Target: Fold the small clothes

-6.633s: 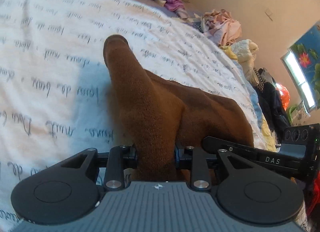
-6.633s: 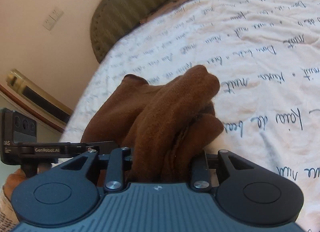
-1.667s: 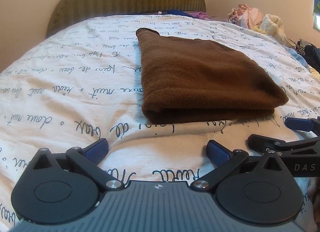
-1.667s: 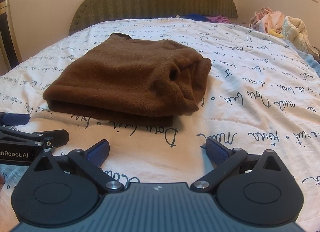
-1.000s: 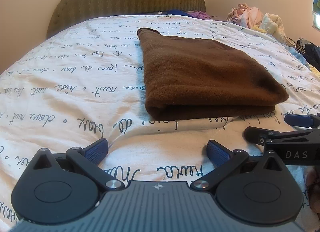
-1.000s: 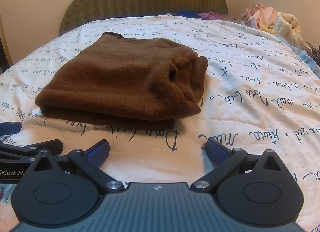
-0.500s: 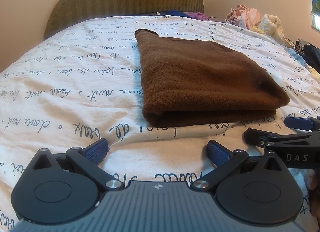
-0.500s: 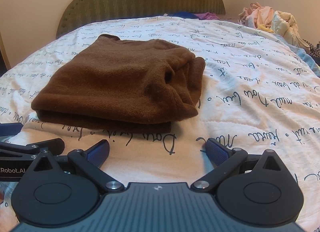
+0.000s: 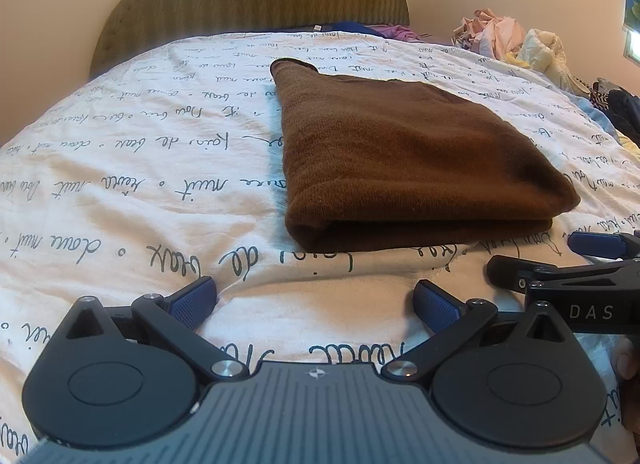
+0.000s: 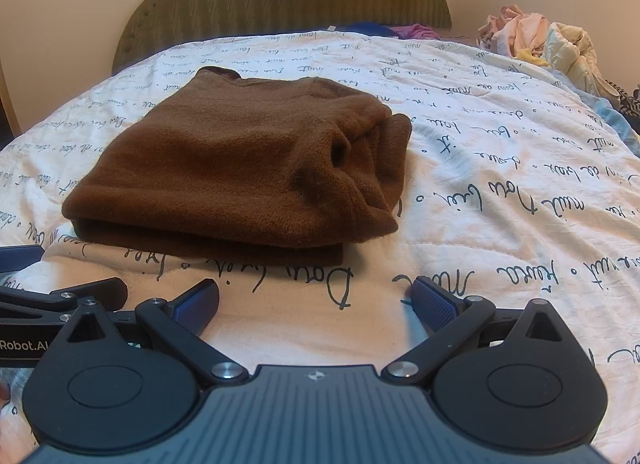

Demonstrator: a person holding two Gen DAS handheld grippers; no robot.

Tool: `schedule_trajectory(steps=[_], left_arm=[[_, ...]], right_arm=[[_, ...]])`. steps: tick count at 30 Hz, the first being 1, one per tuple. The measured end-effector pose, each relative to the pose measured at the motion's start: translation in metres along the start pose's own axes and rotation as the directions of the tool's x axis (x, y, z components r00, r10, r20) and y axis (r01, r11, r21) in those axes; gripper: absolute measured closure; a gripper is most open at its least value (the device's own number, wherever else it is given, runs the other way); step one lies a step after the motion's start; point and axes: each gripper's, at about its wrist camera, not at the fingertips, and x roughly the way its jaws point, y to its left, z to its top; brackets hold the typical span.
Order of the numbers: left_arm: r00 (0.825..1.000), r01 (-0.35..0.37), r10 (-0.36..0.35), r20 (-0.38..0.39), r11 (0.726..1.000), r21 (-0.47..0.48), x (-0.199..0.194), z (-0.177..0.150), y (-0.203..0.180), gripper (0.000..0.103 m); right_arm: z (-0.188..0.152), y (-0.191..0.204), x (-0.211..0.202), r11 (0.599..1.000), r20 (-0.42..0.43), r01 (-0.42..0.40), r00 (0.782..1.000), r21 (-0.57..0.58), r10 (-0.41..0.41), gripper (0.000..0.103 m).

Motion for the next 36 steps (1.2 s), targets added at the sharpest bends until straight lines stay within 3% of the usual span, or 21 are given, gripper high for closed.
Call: schedule_trajectory(steps=[36], left_arm=[[1.000,-0.015,0.015,-0.003,1.000,0.005,0.0012,0.0013,-0.0021,0.000]], right_arm=[[-0.0015,-0.0034,-0.0008,1.000,0.009,-0.006,1.000,0.002,0.006,0.000]])
